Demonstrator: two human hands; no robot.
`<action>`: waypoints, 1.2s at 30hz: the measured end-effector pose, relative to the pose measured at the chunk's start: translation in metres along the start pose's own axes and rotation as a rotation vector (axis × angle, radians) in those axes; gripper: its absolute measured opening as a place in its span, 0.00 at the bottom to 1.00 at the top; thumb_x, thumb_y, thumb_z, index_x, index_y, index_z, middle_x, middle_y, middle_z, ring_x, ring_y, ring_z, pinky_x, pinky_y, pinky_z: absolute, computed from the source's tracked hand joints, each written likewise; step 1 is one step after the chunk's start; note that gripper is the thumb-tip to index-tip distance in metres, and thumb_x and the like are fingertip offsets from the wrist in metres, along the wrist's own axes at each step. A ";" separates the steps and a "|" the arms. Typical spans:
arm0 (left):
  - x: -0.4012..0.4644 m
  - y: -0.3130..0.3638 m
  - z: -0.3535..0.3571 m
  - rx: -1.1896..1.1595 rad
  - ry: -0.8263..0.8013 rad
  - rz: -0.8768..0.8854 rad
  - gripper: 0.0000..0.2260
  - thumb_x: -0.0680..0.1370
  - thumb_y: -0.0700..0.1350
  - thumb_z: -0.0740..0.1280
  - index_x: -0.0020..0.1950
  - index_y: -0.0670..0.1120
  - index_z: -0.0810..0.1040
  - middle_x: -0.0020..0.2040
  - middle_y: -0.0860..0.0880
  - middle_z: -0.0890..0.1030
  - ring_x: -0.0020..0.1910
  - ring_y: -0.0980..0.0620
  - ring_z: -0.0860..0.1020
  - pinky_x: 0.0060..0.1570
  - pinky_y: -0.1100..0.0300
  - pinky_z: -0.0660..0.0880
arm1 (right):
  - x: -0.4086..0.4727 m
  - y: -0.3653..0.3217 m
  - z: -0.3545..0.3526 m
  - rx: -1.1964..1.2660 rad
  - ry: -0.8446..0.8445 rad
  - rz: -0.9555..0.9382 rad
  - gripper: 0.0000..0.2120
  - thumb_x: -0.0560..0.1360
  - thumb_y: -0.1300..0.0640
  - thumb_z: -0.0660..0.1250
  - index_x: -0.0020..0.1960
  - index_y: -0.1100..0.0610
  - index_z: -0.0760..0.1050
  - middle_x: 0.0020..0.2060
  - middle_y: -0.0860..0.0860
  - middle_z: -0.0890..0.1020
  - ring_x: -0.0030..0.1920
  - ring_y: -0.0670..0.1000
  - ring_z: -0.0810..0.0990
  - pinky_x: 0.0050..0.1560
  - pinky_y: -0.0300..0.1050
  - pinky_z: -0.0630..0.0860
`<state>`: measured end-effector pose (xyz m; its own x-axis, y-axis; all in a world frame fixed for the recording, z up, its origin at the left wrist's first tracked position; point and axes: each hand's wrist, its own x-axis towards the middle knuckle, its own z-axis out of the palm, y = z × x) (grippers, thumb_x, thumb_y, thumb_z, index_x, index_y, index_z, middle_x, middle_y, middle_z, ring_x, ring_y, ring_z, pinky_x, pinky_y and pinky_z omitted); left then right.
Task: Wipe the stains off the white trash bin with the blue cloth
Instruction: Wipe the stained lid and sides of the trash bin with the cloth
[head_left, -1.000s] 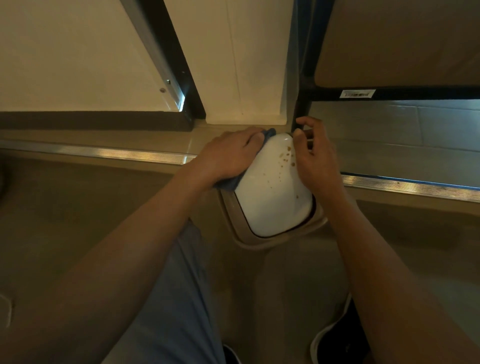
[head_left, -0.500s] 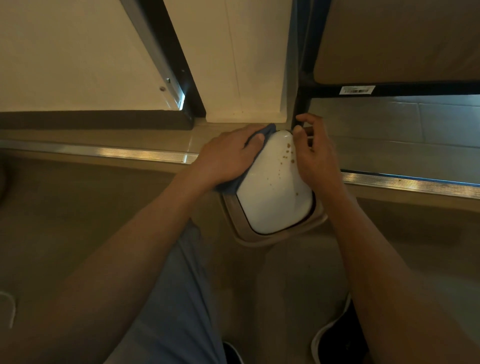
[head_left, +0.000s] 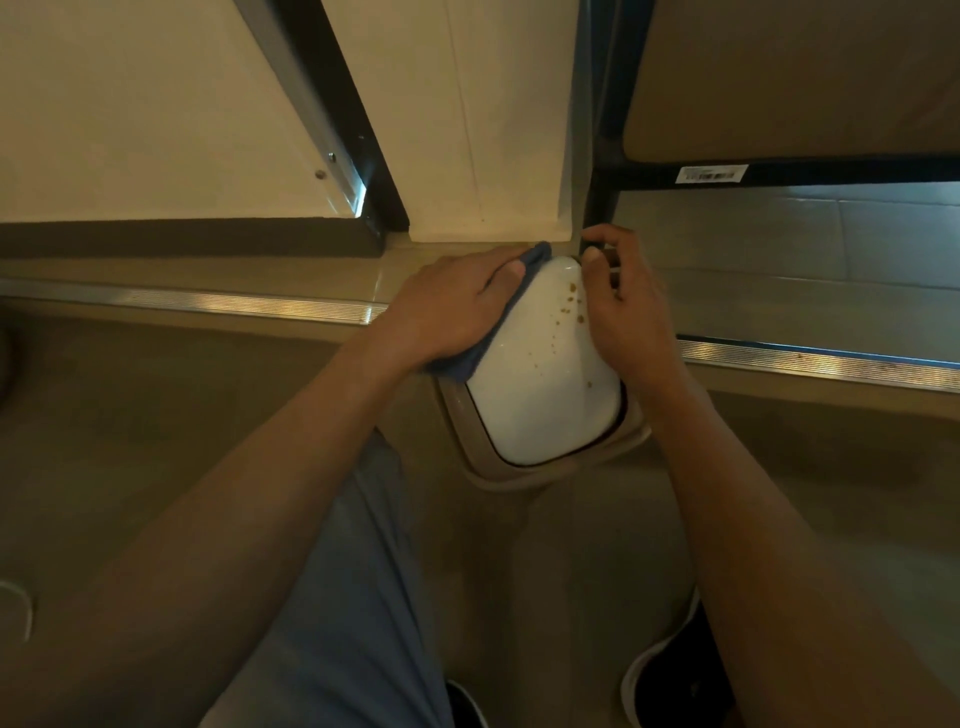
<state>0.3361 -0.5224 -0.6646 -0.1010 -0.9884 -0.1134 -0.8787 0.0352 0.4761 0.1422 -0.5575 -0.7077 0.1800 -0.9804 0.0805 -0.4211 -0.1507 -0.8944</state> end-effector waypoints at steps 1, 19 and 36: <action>0.011 0.007 0.001 0.016 -0.026 -0.049 0.20 0.87 0.55 0.49 0.77 0.54 0.70 0.71 0.46 0.77 0.66 0.44 0.76 0.62 0.52 0.72 | 0.000 0.000 0.000 0.004 0.001 0.003 0.14 0.85 0.49 0.55 0.69 0.48 0.68 0.57 0.51 0.77 0.54 0.47 0.78 0.58 0.53 0.79; 0.030 0.012 0.004 0.036 -0.098 -0.019 0.21 0.86 0.57 0.49 0.78 0.59 0.67 0.74 0.50 0.74 0.69 0.44 0.74 0.67 0.46 0.71 | 0.001 -0.001 -0.002 0.034 0.019 0.013 0.14 0.85 0.51 0.57 0.70 0.49 0.67 0.58 0.50 0.78 0.55 0.48 0.78 0.58 0.53 0.79; 0.023 0.031 0.012 0.152 0.036 0.022 0.21 0.87 0.55 0.49 0.77 0.55 0.68 0.70 0.47 0.77 0.63 0.43 0.77 0.58 0.48 0.74 | 0.003 0.002 -0.002 0.034 0.032 0.010 0.14 0.85 0.50 0.57 0.69 0.49 0.67 0.51 0.43 0.77 0.49 0.37 0.77 0.49 0.36 0.75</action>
<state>0.3005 -0.5425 -0.6631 -0.1067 -0.9917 -0.0716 -0.9371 0.0762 0.3406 0.1404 -0.5613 -0.7088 0.1470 -0.9855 0.0849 -0.3922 -0.1368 -0.9096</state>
